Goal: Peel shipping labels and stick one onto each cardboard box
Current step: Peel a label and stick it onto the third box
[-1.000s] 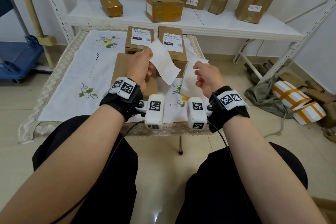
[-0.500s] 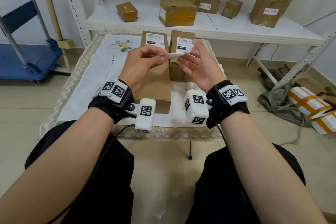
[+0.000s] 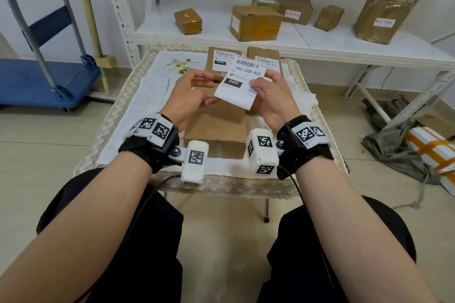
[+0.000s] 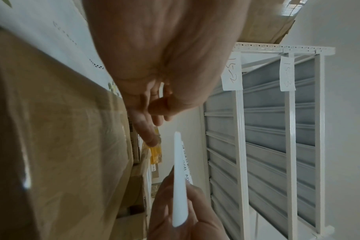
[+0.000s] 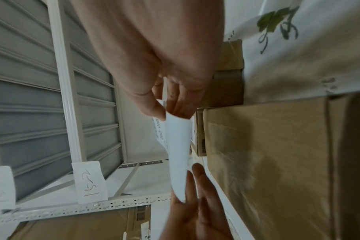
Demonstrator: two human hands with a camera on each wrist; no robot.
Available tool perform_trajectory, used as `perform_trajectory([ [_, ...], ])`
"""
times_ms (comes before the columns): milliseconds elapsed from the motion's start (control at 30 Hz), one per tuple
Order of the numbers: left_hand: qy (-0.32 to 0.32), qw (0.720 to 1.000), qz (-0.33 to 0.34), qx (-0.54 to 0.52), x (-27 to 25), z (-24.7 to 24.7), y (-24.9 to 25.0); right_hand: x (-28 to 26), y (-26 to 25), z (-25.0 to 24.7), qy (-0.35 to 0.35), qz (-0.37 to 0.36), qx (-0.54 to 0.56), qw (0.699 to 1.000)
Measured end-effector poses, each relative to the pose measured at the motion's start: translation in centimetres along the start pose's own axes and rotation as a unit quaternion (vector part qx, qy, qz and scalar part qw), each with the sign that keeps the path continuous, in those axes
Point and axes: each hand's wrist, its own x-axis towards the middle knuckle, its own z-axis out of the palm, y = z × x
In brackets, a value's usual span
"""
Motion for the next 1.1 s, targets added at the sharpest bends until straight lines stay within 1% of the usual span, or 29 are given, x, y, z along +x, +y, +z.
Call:
perform_trajectory([
  [67, 0.025, 0.999, -0.039, -0.018, 0.3, -0.5, 0.1, 0.1, 0.4, 0.3, -0.017, 0.008, -0.019, 1.0],
  [133, 0.033, 0.997, -0.062, -0.032, 0.3, -0.7, 0.3, 0.1, 0.8, 0.5, -0.033, 0.015, -0.038, 0.999],
  [300, 0.027, 0.997, -0.071, 0.002, 0.0, -1.0, 0.2, -0.1, 1.5, 1.2, -0.068, 0.03, -0.052, 0.996],
  [400, 0.014, 0.997, -0.077, 0.019, -0.3, -1.0, 0.0, -0.3, 1.8, 1.3, -0.075, 0.039, -0.064, 0.994],
  [533, 0.013, 0.996, -0.081, 0.026, -0.5, -0.9, 0.1, -0.6, 2.1, 1.4, -0.077, 0.047, -0.076, 0.993],
  [733, 0.017, 0.996, -0.075, 0.038, -0.5, -1.0, -0.1, -0.7, 2.4, 1.2, -0.079, 0.046, -0.1, 0.991],
  [933, 0.051, 0.996, -0.035, 0.063, 0.1, -1.6, -0.6, -0.4, 2.7, 1.2, -0.093, 0.037, -0.129, 0.987],
  [1100, 0.062, 0.993, -0.015, 0.099, 0.4, -1.6, -1.1, 0.5, 3.3, 1.2, -0.069, 0.015, -0.17, 0.983],
])
